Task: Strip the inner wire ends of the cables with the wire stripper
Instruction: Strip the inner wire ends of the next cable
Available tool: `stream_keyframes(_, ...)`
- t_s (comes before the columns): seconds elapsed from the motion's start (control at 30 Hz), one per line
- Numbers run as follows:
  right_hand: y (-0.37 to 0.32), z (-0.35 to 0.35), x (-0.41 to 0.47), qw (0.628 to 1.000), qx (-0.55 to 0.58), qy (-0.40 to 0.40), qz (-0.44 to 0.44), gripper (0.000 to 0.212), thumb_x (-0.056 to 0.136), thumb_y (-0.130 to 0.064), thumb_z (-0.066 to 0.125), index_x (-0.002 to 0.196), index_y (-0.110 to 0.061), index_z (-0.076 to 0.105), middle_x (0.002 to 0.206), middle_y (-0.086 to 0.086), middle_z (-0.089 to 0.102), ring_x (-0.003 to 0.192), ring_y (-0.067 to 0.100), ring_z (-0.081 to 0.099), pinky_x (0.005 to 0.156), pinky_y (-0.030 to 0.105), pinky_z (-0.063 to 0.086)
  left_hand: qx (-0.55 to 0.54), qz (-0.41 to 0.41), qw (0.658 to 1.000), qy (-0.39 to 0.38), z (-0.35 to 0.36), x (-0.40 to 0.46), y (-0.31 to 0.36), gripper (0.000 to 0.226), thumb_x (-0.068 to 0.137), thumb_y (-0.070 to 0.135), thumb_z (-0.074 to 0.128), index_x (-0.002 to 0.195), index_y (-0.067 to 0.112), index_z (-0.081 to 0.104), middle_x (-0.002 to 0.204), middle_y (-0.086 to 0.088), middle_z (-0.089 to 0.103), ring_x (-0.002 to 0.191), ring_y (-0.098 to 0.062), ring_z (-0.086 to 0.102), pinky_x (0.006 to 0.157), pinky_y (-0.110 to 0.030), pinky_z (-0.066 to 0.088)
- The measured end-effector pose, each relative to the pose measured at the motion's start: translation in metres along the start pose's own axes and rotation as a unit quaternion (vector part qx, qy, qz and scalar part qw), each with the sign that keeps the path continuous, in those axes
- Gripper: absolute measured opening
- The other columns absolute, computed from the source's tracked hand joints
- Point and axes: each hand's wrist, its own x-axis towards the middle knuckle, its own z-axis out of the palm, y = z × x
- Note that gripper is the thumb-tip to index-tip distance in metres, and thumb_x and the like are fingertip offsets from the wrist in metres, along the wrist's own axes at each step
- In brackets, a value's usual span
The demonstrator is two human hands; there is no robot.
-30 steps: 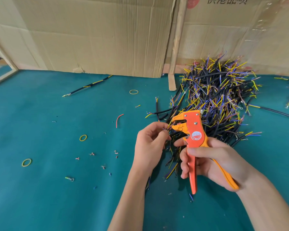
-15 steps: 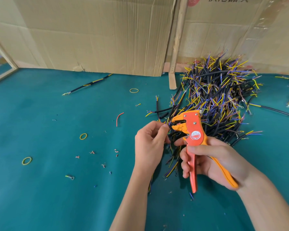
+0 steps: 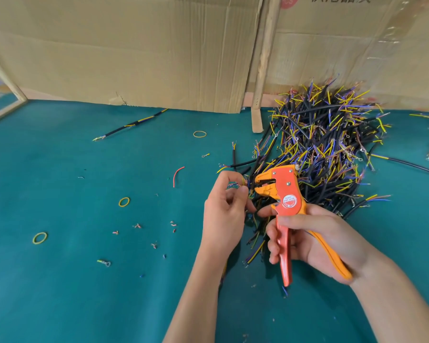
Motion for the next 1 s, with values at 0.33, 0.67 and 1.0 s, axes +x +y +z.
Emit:
stream_keyframes(0.33, 0.001, -0.007, 0.001, 1.0, 0.0, -0.021, 0.007, 0.056, 0.076, -0.021, 0.087, 0.12, 0.004, 0.065, 0.088, 0.026, 0.061, 0.072, 0.039, 0.062, 0.071, 0.052, 0.055, 0.006, 0.001, 0.999, -0.032, -0.002, -0.001, 0.002, 0.013, 0.102, 0.014, 0.051, 0.091, 0.019, 0.056, 0.067, 0.002, 0.067, 0.05, -0.008, 0.043, 0.057, -0.029, 0.036)
stream_keyframes(0.67, -0.006, -0.021, -0.009, 0.996, -0.014, -0.081, 0.029, 0.054, 0.085, -0.017, 0.078, 0.128, 0.008, 0.057, 0.088, 0.024, 0.058, 0.073, 0.038, 0.061, 0.071, 0.053, 0.053, -0.004, -0.015, 0.998, -0.055, -0.006, -0.001, 0.007, 0.016, 0.104, 0.011, 0.052, 0.09, 0.013, 0.06, 0.065, 0.001, 0.065, 0.055, -0.016, 0.038, 0.055, -0.028, 0.033)
stream_keyframes(1.0, -0.009, -0.013, -0.013, 0.998, -0.03, -0.053, 0.029, 0.047, 0.079, -0.013, 0.076, 0.119, 0.007, 0.062, 0.078, 0.02, 0.053, 0.063, 0.035, 0.057, 0.061, 0.047, 0.052, 0.029, -0.017, 0.999, -0.03, -0.002, -0.001, 0.002, 0.017, 0.103, 0.011, 0.054, 0.088, 0.013, 0.062, 0.057, 0.009, 0.058, 0.052, -0.006, 0.046, 0.056, -0.018, 0.037)
